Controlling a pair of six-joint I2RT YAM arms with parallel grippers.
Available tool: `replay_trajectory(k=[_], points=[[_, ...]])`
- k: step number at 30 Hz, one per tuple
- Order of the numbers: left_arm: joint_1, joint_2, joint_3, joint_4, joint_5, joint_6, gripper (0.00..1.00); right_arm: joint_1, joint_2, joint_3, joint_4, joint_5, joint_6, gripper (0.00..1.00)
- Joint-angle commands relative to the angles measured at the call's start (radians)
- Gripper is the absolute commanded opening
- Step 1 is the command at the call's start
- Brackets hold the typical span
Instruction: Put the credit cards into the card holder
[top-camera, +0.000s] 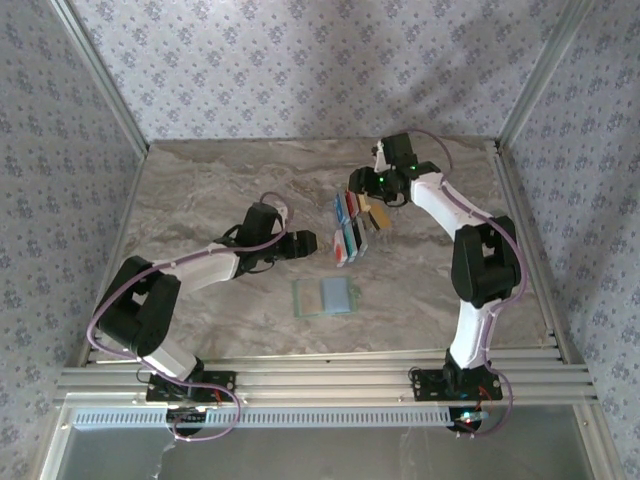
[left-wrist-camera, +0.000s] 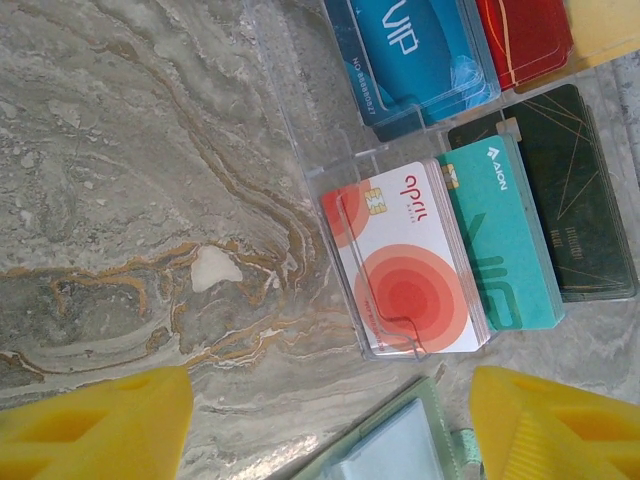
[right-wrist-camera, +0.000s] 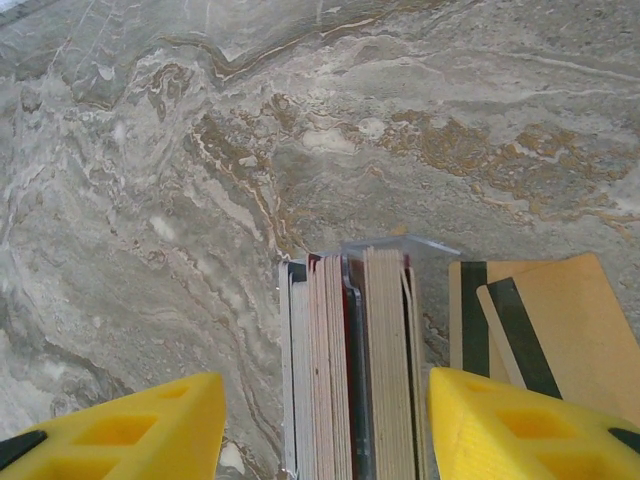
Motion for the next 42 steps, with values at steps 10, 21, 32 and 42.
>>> replay_trajectory(k=[10, 21, 32, 42], points=[[0.010, -0.016, -0.016, 0.031, 0.020, 0.009, 0.73, 0.024, 0.022, 0.052, -0.051, 0.073, -0.020, 0.57], [0.014, -0.025, -0.020, 0.031, 0.023, 0.007, 0.73, 0.029, 0.026, 0.061, -0.063, -0.039, -0.020, 0.55], [0.018, -0.029, -0.022, 0.033, 0.028, 0.004, 0.73, 0.025, 0.050, 0.069, -0.097, -0.009, -0.015, 0.52], [0.022, -0.023, -0.023, 0.034, 0.028, 0.001, 0.73, 0.035, 0.050, 0.080, -0.117, -0.048, -0.031, 0.48]])
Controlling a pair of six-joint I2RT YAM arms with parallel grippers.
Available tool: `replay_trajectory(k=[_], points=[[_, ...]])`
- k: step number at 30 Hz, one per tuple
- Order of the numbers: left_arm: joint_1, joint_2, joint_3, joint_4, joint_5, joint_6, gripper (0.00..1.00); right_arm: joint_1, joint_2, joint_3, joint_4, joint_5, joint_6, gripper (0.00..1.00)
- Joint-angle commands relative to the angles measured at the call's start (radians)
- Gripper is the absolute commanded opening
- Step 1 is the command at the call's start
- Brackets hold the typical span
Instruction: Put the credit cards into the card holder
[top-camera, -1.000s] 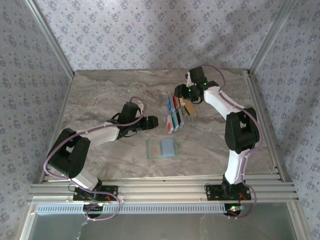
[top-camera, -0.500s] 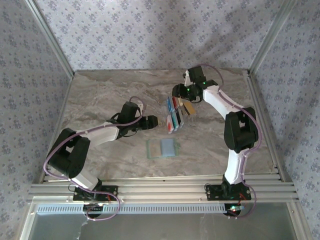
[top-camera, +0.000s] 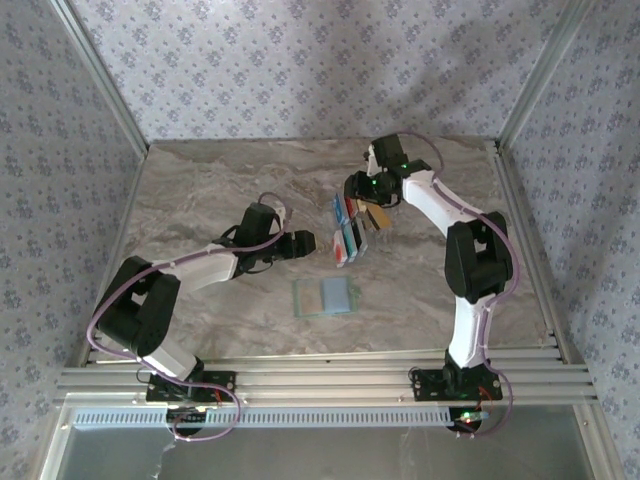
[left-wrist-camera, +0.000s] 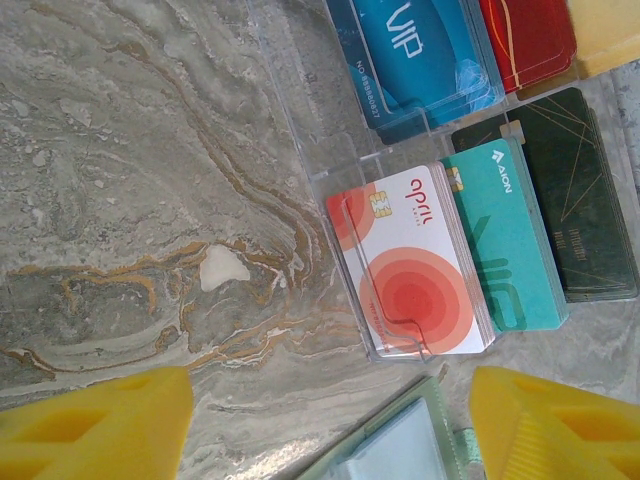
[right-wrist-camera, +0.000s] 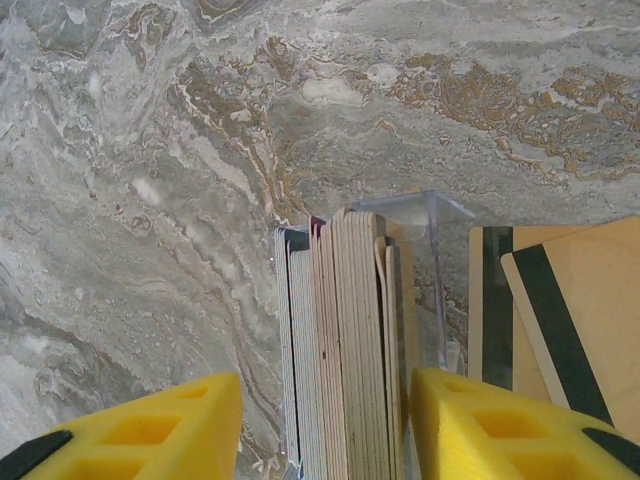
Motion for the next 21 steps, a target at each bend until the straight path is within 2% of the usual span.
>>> replay_trajectory(k=[1, 11, 21], points=[[0.008, -0.022, -0.010, 0.020, 0.017, 0.001, 0.73, 0.001, -0.001, 0.024, -0.032, -0.070, -0.021, 0.47], [0.010, -0.023, -0.012, 0.020, 0.019, 0.000, 0.73, -0.030, -0.047, -0.024, 0.039, -0.143, 0.008, 0.45], [0.011, -0.020, -0.010, 0.022, 0.022, -0.001, 0.73, -0.044, -0.072, -0.045, 0.061, -0.151, 0.018, 0.41]])
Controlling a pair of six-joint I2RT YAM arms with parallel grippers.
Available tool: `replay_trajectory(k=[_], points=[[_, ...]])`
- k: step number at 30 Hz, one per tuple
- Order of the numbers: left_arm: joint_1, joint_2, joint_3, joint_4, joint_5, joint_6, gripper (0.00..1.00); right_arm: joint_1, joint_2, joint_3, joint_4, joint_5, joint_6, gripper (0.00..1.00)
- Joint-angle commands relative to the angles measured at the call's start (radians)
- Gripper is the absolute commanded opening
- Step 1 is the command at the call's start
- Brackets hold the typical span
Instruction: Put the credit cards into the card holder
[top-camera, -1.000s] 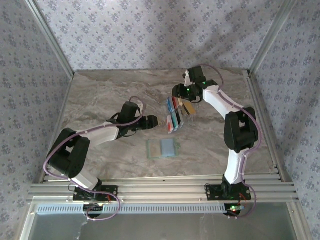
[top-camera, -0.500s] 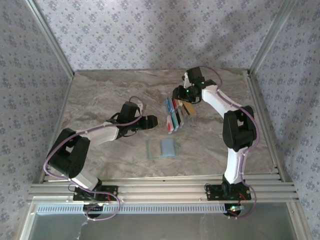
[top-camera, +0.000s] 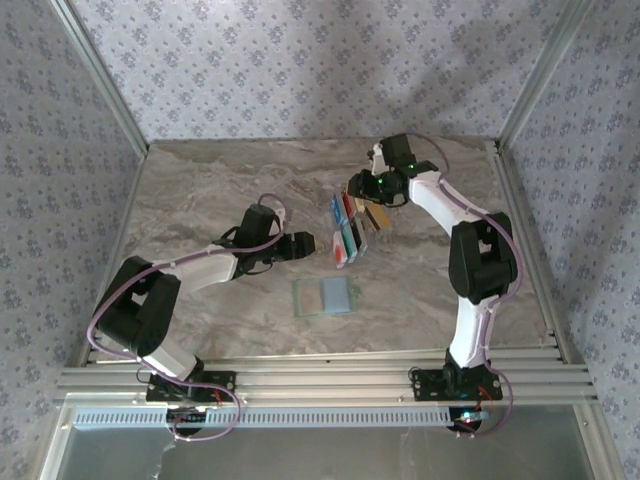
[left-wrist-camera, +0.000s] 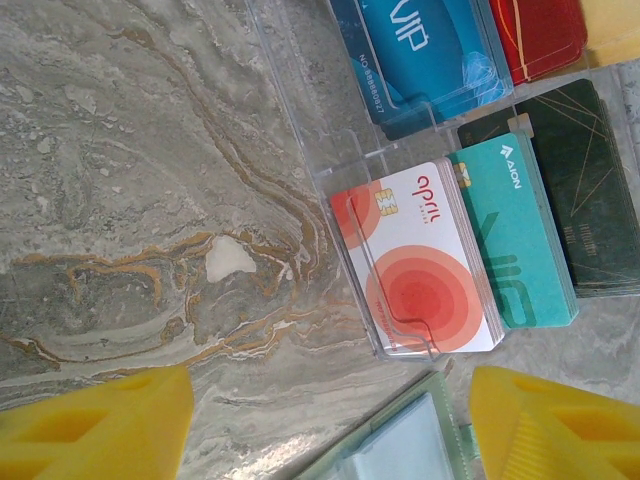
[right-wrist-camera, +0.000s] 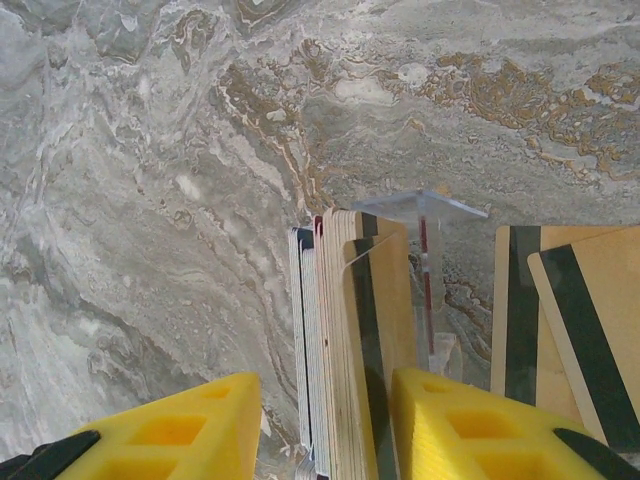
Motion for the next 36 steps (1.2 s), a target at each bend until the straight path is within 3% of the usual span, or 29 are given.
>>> replay_trajectory(k=[1, 10, 23, 34, 36], points=[[0.010, -0.019, 0.001, 0.020, 0.021, 0.001, 0.73, -0.006, -0.048, -0.007, 0.016, -0.036, 0.014, 0.41], [0.012, -0.019, -0.002, 0.022, 0.023, -0.001, 0.73, -0.009, -0.044, -0.008, 0.014, -0.022, 0.013, 0.38], [0.013, -0.015, -0.003, 0.024, 0.025, -0.001, 0.73, -0.036, -0.050, -0.033, 0.047, -0.079, 0.049, 0.43], [0.012, -0.008, 0.001, 0.025, 0.028, -0.004, 0.73, -0.046, -0.055, -0.050, 0.079, -0.111, 0.064, 0.37], [0.011, -0.007, 0.001, 0.025, 0.027, -0.004, 0.73, -0.047, -0.052, -0.049, 0.080, -0.115, 0.065, 0.31]])
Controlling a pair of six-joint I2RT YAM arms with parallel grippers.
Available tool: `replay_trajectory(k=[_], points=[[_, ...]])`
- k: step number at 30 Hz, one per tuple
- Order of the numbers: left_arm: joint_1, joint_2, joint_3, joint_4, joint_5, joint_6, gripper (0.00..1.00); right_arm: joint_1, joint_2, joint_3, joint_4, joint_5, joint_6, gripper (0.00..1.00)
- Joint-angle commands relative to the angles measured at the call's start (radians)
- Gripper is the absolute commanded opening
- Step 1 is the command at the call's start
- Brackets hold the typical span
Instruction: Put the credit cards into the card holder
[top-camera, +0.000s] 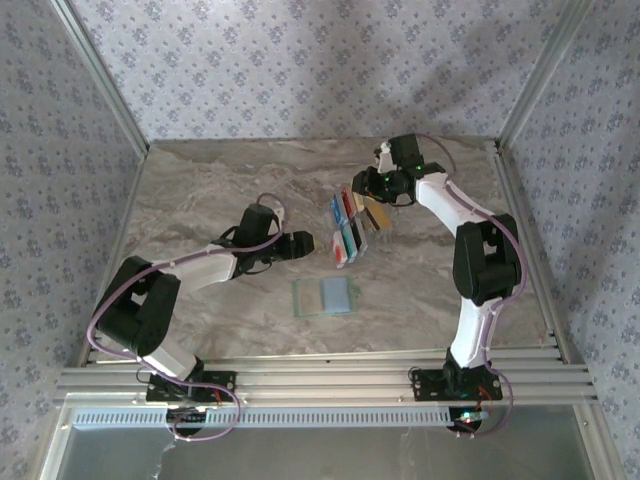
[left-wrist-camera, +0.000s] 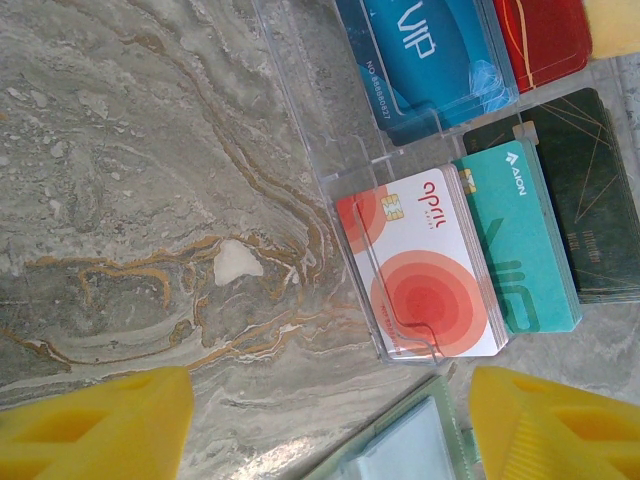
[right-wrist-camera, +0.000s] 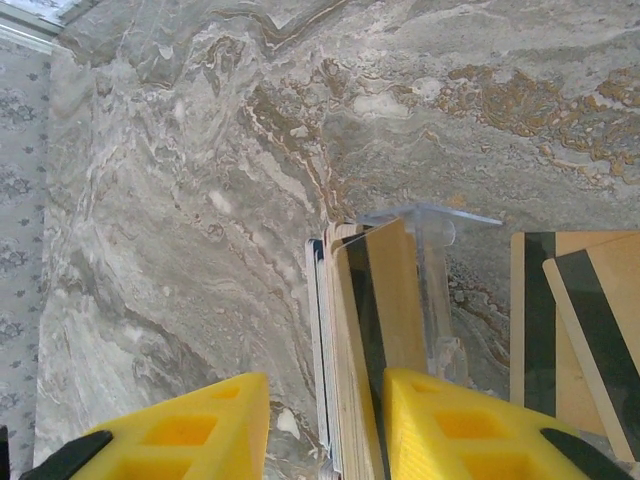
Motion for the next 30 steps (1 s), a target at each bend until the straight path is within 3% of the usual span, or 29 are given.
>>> replay_trajectory(k=[1, 30], points=[[0.004, -0.007, 0.000, 0.024, 0.027, -0.002, 0.73, -0.008, -0.032, -0.010, 0.012, -0.035, 0.011, 0.30], [0.005, 0.005, 0.005, 0.024, 0.033, -0.004, 0.73, -0.013, -0.036, -0.011, 0.017, -0.059, 0.012, 0.12]])
